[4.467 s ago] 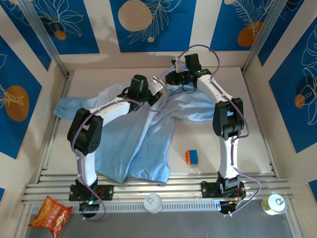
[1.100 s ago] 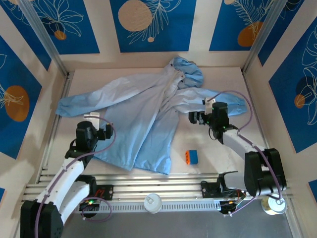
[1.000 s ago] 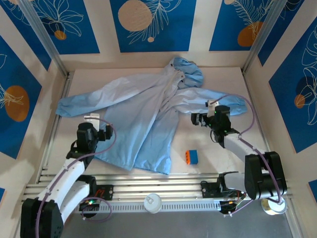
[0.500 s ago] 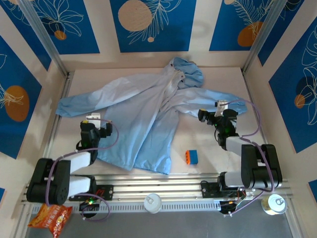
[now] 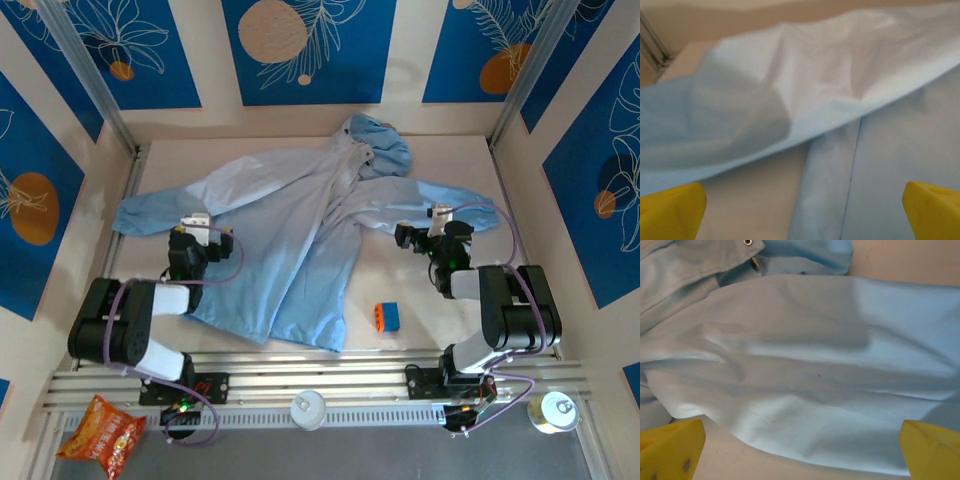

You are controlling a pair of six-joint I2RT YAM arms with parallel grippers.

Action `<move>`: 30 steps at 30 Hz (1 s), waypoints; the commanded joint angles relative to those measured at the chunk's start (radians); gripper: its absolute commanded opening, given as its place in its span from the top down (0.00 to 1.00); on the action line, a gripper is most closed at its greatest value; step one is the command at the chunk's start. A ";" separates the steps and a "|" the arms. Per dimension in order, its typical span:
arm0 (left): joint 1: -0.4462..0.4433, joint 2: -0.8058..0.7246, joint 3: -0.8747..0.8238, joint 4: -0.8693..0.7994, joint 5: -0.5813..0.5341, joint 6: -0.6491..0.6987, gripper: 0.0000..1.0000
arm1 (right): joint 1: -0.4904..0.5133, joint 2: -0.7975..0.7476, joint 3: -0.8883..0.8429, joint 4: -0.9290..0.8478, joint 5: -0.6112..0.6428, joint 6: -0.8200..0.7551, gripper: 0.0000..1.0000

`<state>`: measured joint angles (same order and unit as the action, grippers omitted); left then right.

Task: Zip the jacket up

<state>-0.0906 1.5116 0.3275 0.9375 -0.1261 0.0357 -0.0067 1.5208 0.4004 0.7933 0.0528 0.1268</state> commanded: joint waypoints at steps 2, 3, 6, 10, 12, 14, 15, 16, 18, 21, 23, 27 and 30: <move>0.012 0.046 -0.016 0.105 0.005 -0.003 0.00 | 0.006 0.001 0.017 0.008 0.022 -0.024 0.01; 0.012 0.054 -0.005 0.105 -0.008 -0.005 0.00 | 0.005 0.001 0.018 0.008 0.024 -0.024 0.01; 0.012 0.054 0.014 0.068 -0.064 -0.023 0.00 | 0.006 0.001 0.018 0.009 0.024 -0.024 0.01; 0.011 0.052 0.020 0.053 -0.077 -0.026 0.00 | 0.005 0.001 0.017 0.008 0.024 -0.024 0.01; 0.011 0.055 0.023 0.051 -0.069 -0.022 0.00 | 0.005 0.001 0.017 0.008 0.024 -0.025 0.01; 0.011 0.054 0.025 0.048 -0.063 -0.020 0.00 | 0.005 0.001 0.017 0.008 0.024 -0.024 0.01; 0.011 0.053 0.024 0.046 -0.063 -0.020 0.00 | 0.005 0.002 0.018 0.009 0.024 -0.024 0.01; 0.012 0.053 0.024 0.045 -0.062 -0.020 0.00 | 0.006 0.001 0.018 0.009 0.024 -0.024 0.01; 0.011 0.053 0.025 0.045 -0.062 -0.020 0.00 | 0.006 0.001 0.017 0.009 0.024 -0.024 0.01; 0.011 0.053 0.025 0.047 -0.063 -0.020 0.00 | 0.005 0.001 0.017 0.008 0.023 -0.023 0.01; 0.011 0.052 0.025 0.045 -0.062 -0.021 0.00 | 0.004 0.001 0.018 0.008 0.024 -0.023 0.01; 0.011 0.054 0.024 0.045 -0.063 -0.020 0.00 | 0.006 0.001 0.018 0.009 0.024 -0.024 0.01; 0.011 0.053 0.024 0.047 -0.062 -0.020 0.00 | 0.005 0.001 0.018 0.008 0.024 -0.024 0.01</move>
<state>-0.0898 1.5681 0.3359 0.9646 -0.1772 0.0250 -0.0055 1.5208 0.4023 0.7929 0.0566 0.1207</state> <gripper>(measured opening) 0.997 0.991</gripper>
